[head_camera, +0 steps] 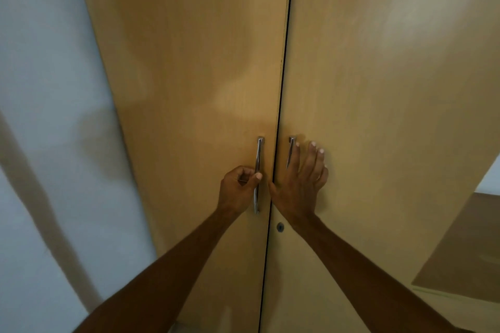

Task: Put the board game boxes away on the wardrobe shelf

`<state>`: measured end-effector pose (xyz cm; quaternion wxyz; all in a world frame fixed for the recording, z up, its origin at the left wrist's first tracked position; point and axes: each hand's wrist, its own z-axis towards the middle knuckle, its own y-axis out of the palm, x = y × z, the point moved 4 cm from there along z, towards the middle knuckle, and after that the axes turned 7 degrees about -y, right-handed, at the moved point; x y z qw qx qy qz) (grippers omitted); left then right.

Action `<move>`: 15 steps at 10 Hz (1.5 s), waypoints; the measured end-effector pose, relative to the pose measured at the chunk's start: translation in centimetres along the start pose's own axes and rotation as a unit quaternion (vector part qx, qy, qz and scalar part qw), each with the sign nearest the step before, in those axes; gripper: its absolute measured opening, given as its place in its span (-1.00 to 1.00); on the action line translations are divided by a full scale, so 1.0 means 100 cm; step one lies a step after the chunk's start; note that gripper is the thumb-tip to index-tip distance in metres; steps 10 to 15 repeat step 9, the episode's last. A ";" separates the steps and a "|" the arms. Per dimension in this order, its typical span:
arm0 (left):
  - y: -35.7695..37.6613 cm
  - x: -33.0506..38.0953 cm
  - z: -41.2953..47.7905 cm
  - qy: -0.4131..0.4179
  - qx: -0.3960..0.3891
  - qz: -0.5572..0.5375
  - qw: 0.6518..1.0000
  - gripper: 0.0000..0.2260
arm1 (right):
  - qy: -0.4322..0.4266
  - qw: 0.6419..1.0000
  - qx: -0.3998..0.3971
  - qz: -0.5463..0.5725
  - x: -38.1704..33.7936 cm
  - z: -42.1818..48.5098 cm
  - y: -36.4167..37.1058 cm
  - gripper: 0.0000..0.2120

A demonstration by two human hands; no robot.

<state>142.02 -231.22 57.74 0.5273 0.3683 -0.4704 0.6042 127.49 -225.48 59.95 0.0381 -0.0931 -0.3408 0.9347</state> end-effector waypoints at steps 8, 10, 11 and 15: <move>-0.080 -0.042 -0.099 -0.023 0.163 0.379 0.911 -0.68 | -0.124 0.965 -0.091 0.210 0.009 -0.061 0.028 -0.17; -0.102 -0.039 -0.146 -0.037 0.177 0.431 0.884 -0.57 | -0.186 0.931 -0.148 0.277 -0.006 -0.088 0.024 -0.23; -0.102 -0.039 -0.146 -0.037 0.177 0.431 0.884 -0.57 | -0.186 0.931 -0.148 0.277 -0.006 -0.088 0.024 -0.23; -0.102 -0.039 -0.146 -0.037 0.177 0.431 0.884 -0.57 | -0.186 0.931 -0.148 0.277 -0.006 -0.088 0.024 -0.23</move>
